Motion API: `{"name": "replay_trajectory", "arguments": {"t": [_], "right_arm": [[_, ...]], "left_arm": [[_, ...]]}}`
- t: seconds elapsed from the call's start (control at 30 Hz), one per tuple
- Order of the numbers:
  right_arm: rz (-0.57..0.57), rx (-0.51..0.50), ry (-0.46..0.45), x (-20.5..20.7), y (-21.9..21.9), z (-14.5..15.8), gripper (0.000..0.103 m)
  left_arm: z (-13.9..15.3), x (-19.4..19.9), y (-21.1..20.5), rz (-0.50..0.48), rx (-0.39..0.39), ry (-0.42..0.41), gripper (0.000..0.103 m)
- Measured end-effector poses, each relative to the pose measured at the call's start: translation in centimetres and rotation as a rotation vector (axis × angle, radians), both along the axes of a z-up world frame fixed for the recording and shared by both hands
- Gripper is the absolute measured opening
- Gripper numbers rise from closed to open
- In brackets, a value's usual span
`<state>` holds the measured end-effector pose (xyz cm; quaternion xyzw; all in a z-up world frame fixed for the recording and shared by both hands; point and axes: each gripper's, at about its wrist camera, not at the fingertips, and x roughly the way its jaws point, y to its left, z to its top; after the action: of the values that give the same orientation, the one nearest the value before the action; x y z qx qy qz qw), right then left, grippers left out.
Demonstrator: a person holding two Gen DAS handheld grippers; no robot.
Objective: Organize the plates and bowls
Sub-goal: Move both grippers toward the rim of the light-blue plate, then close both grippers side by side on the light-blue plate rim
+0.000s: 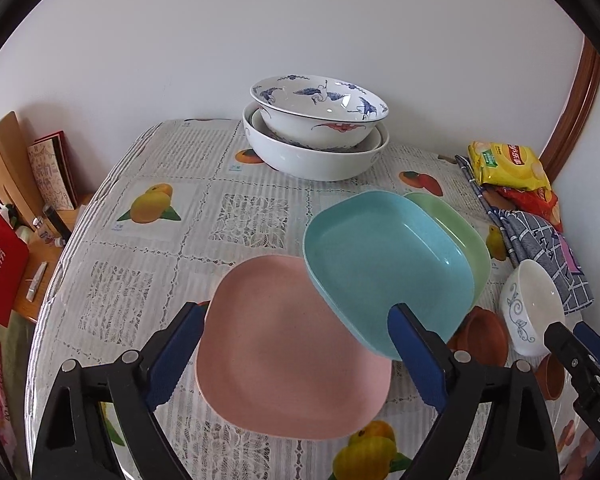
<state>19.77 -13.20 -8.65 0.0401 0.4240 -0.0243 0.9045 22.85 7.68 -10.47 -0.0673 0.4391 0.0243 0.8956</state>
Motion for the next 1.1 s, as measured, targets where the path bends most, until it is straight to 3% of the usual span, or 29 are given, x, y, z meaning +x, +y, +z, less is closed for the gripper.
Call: {"name": "replay_trajectory", "arguments": {"t": [0.07,0.23,0.67,0.9,1.1], "right_arm": [[0.012,0.007,0.002,0.9,0.4,-0.3,0.076],[0.021,0.035,0.031,3.2,1.1,-1.3,0.070],[0.047,0.068,0.080,6.9,2.8,-4.0,0.053],[0.060,0.051,0.108,7.8,3.7,-5.4,0.043],[0.067,0.054,0.123,8.2,4.4,-6.1,0.026]], "left_arm": [[-0.3,0.9,0.2,-0.005,-0.007,0.004,0.089],[-1.0,2.9,0.8,-0.007,-0.030,-0.009,0.063],[-2.7,7.1,0.1,-0.074,-0.028,-0.016,0.056],[-3.6,7.8,0.2,-0.086,-0.047,0.005,0.043],[-4.1,8.0,0.3,-0.087,-0.060,0.019,0.030]]}}
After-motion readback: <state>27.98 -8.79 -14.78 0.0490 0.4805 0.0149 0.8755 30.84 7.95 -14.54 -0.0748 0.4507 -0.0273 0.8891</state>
